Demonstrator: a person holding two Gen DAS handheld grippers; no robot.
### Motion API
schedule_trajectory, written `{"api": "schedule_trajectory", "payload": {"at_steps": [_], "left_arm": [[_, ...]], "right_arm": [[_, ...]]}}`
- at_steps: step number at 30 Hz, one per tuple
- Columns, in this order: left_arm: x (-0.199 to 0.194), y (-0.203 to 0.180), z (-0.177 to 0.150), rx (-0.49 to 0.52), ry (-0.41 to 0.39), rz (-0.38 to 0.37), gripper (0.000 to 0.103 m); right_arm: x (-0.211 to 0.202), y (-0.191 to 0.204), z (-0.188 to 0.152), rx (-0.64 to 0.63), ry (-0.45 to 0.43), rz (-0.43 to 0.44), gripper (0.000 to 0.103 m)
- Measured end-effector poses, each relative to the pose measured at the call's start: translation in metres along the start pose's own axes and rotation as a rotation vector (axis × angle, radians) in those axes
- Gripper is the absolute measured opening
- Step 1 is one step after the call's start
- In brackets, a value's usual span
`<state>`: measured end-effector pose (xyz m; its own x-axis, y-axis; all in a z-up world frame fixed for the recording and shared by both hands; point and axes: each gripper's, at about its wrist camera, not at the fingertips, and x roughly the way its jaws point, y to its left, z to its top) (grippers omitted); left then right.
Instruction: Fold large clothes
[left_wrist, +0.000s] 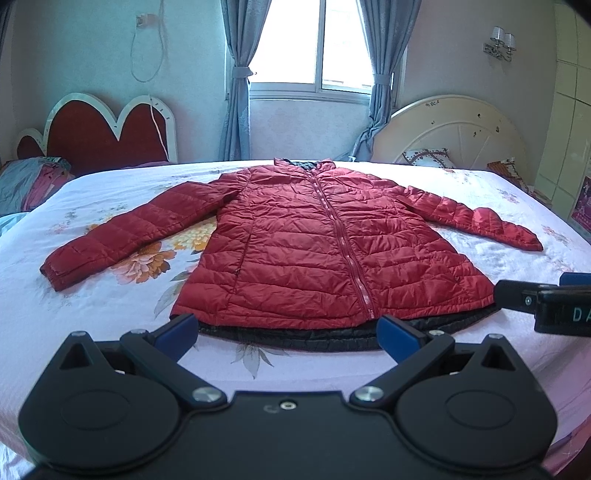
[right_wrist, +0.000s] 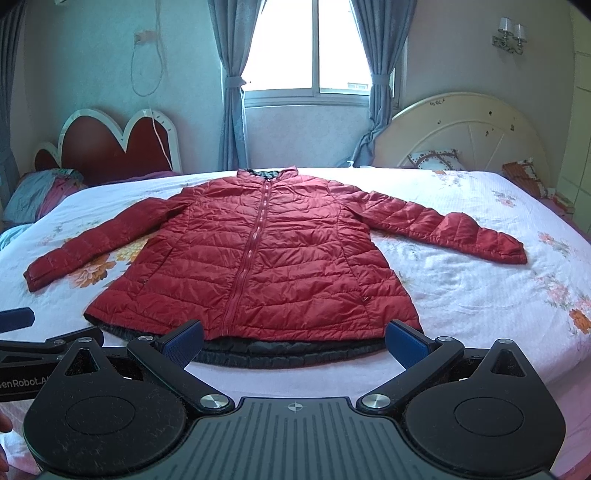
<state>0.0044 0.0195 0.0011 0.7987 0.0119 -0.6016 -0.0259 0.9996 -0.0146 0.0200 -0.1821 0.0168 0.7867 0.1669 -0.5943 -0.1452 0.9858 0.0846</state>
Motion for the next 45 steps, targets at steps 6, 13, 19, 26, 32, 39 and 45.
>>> {"api": "schedule_trajectory", "payload": {"at_steps": [6,13,19,26,32,39,45], "left_arm": [[0.017,0.004,0.014,-0.038,0.0,-0.047,0.103],[0.058,-0.008,0.043,-0.051,-0.001,-0.116,0.103],[0.107,-0.036,0.071,-0.043,-0.005,-0.158,0.103],[0.177,-0.081,0.102,-0.012,0.011,-0.084,0.103],[0.222,-0.112,0.119,-0.006,-0.006,-0.057,0.103],[0.276,-0.148,0.144,0.057,0.087,-0.079,0.101],[0.312,-0.162,0.156,0.04,0.129,-0.071,0.101]], "right_arm": [[0.014,-0.012,0.009,0.043,-0.005,-0.022,0.103],[0.046,-0.043,0.031,0.06,-0.047,-0.077,0.103],[0.089,-0.083,0.049,0.086,-0.067,-0.092,0.103],[0.145,-0.165,0.082,0.197,-0.069,-0.145,0.103],[0.183,-0.255,0.095,0.352,-0.077,-0.222,0.103],[0.214,-0.347,0.086,0.554,-0.077,-0.31,0.059],[0.241,-0.398,0.066,0.716,-0.04,-0.326,0.059]]}}
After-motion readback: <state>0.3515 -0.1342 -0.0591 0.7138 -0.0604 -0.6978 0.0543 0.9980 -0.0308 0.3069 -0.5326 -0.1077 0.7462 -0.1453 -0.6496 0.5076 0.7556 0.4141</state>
